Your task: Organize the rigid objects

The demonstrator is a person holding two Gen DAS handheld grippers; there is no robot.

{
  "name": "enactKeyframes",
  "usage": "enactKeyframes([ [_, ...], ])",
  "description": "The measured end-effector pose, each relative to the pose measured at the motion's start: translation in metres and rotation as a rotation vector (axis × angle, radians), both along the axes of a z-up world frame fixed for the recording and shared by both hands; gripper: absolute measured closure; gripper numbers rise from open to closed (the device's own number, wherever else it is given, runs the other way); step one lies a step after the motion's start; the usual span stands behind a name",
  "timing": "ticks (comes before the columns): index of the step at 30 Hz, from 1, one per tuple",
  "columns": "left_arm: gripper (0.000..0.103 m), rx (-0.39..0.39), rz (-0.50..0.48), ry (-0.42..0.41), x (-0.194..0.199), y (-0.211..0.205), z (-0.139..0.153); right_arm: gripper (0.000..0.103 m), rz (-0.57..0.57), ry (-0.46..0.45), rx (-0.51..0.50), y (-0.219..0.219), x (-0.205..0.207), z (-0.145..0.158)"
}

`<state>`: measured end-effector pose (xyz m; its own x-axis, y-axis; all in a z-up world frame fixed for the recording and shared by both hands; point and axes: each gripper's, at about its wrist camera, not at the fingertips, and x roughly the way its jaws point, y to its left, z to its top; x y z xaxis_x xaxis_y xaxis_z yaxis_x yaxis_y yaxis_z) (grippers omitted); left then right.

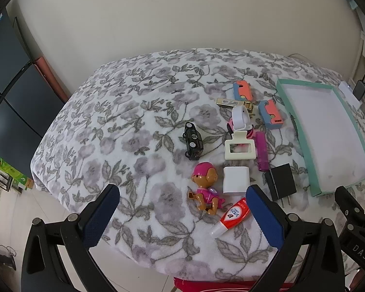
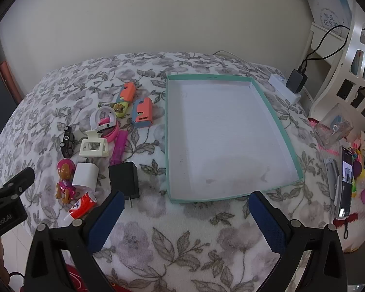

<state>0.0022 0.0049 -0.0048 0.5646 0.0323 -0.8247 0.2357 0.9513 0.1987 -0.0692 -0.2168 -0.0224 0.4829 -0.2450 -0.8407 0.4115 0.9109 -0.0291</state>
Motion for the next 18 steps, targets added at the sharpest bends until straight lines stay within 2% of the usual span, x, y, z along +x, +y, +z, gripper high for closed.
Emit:
enactKeyframes([
  [18,0.000,0.006,0.005,0.005,0.0007,0.0010,-0.0005,0.000,0.001,0.002,-0.002,0.0004,0.0007,-0.0002],
])
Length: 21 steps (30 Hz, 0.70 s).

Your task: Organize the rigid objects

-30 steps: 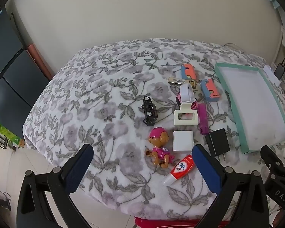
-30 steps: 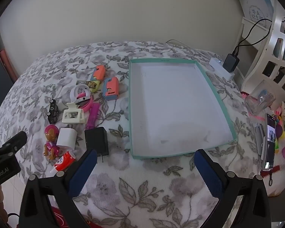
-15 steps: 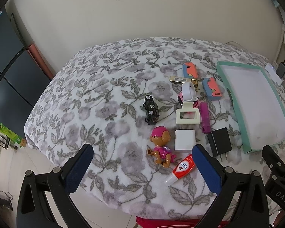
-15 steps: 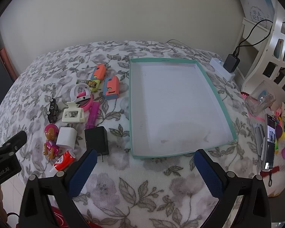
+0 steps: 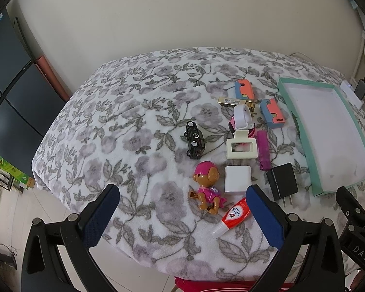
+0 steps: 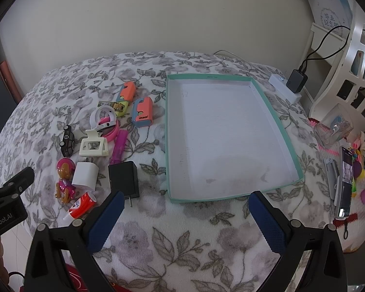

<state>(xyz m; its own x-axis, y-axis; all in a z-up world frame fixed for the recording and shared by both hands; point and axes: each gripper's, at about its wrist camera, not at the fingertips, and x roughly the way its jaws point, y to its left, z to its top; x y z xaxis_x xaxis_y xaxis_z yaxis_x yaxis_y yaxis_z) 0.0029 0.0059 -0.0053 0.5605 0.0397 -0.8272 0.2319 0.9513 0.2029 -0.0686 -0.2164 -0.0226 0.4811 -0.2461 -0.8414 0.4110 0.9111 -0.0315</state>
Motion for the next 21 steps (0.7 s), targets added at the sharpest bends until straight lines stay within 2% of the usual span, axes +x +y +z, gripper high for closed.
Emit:
enactKeyframes([
  [21,0.000,0.005,0.003,0.002,-0.0010,0.0033,-0.0011,0.000,0.000,0.003,-0.002,0.0004,0.0004,-0.0007],
])
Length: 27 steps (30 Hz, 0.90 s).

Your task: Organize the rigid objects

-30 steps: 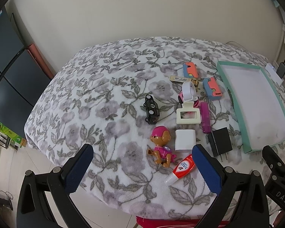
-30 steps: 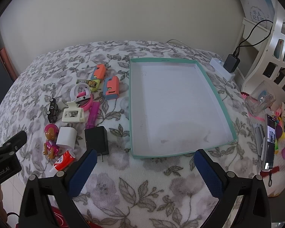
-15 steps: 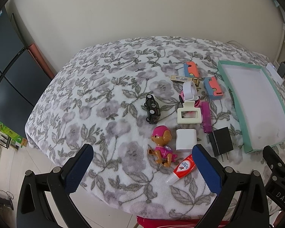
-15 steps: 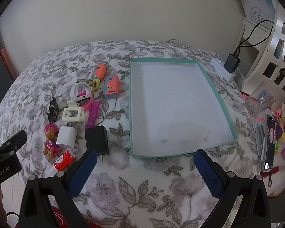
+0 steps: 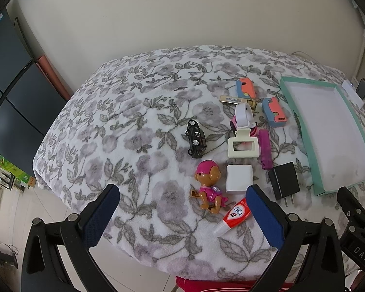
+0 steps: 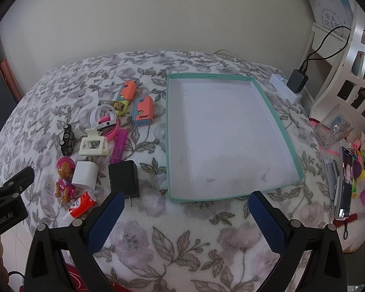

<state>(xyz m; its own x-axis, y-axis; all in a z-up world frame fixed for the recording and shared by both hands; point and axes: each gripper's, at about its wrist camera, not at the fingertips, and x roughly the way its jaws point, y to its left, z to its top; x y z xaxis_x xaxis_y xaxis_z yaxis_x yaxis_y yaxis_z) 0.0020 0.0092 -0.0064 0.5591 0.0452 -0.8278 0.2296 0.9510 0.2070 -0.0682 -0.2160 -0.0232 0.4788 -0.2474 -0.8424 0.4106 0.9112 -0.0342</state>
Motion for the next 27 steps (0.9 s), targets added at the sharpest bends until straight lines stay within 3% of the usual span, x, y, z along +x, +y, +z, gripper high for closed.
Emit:
enactKeyframes([
  [27,0.000,0.002,0.002,0.003,-0.0006,0.0005,-0.0006,0.000,-0.001,0.002,0.000,-0.0007,0.0009,0.0002],
])
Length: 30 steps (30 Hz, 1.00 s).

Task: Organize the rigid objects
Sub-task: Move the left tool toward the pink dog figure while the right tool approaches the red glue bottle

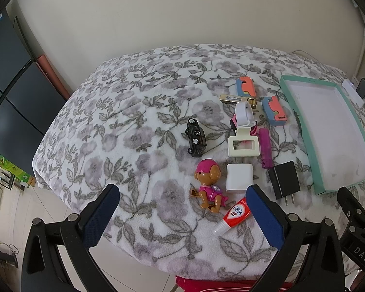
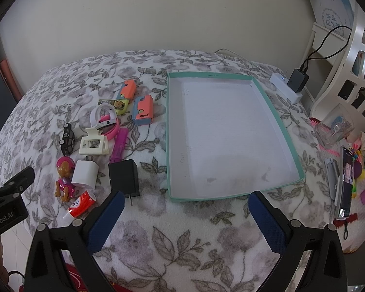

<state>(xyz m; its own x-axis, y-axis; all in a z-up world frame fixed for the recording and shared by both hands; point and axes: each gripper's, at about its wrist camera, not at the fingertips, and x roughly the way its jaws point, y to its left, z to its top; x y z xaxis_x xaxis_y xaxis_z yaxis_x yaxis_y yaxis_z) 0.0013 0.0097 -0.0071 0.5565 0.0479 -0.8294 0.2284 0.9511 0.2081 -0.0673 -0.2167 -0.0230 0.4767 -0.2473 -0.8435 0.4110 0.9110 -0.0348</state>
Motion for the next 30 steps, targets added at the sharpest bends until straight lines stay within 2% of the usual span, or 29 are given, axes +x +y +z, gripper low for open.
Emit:
enactKeyframes([
  [5,0.000,-0.031,-0.008,0.024,0.004,0.002,-0.004,0.000,0.001,-0.010,0.012,-0.002,-0.003,0.004],
  [9,0.000,0.010,0.011,-0.013,0.010,0.005,-0.001,0.000,0.023,-0.013,0.001,0.003,0.003,0.004],
  [13,0.000,-0.027,0.040,0.005,0.025,0.019,0.006,0.000,0.082,0.002,0.062,0.013,0.020,0.010],
  [18,0.000,-0.029,0.084,0.048,0.041,0.037,-0.002,0.000,0.173,0.074,0.132,0.041,0.047,-0.003],
  [23,0.000,-0.039,0.102,0.112,0.052,0.050,-0.022,0.000,0.248,0.154,0.122,0.071,0.068,-0.022],
  [30,0.000,-0.061,0.119,0.156,0.059,0.065,-0.039,0.000,0.353,0.232,0.174,0.093,0.084,-0.046],
])
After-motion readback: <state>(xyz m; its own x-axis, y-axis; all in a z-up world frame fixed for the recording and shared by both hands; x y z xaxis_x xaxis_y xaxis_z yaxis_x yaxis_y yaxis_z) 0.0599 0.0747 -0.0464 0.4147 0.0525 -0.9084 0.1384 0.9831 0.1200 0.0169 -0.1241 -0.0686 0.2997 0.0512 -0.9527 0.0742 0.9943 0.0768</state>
